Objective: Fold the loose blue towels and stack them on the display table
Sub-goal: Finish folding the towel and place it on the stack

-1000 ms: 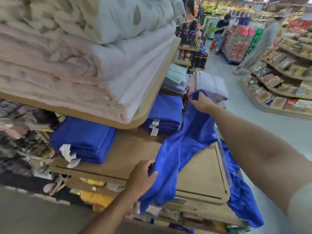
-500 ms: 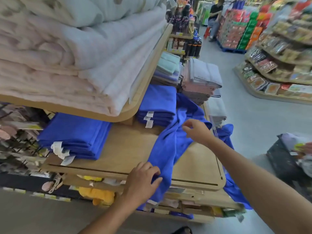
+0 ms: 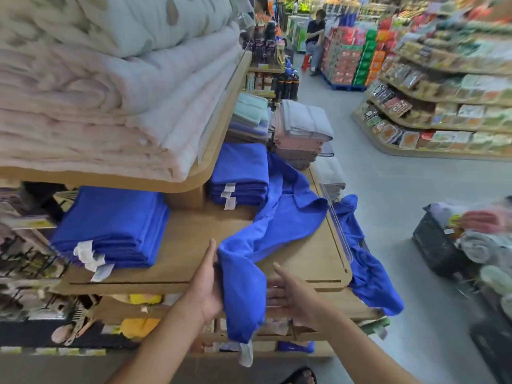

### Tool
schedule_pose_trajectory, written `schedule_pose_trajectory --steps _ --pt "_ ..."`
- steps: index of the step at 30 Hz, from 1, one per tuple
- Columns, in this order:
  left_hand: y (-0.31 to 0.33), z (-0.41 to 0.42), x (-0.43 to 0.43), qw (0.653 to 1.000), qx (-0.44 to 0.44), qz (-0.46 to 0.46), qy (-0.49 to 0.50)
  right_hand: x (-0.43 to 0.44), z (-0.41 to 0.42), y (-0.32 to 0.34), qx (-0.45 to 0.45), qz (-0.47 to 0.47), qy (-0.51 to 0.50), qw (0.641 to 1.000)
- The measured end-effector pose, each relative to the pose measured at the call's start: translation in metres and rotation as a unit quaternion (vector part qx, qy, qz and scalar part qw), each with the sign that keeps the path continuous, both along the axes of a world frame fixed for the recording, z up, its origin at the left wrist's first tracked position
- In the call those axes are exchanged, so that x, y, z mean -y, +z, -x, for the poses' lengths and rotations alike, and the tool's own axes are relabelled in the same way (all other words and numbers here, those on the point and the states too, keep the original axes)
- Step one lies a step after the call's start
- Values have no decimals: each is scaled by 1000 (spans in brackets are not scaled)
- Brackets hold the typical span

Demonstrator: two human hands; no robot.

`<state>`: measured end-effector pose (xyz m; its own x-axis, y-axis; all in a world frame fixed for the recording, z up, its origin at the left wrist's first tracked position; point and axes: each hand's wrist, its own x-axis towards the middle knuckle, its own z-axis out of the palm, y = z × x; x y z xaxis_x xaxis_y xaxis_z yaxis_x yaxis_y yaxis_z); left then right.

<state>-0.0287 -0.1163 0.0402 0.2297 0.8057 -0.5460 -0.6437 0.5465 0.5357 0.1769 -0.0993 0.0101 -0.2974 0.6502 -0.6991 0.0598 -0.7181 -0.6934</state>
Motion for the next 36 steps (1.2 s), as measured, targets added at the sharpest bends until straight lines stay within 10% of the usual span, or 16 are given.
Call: schedule_pose_trajectory --steps 6,22,29,36 --pt "-3 -11 9 988 -148 3 -35 1 31 14 5 -25 -44 999" --pt "-22 42 34 991 -65 23 -117 -45 -64 82 151 -244 -168 943" --pt "-27 43 61 957 -166 32 -237 -61 -121 85 225 -292 -151 917" --pt "-25 22 66 974 -60 -12 -219 -65 -156 37 441 -299 -114 838"
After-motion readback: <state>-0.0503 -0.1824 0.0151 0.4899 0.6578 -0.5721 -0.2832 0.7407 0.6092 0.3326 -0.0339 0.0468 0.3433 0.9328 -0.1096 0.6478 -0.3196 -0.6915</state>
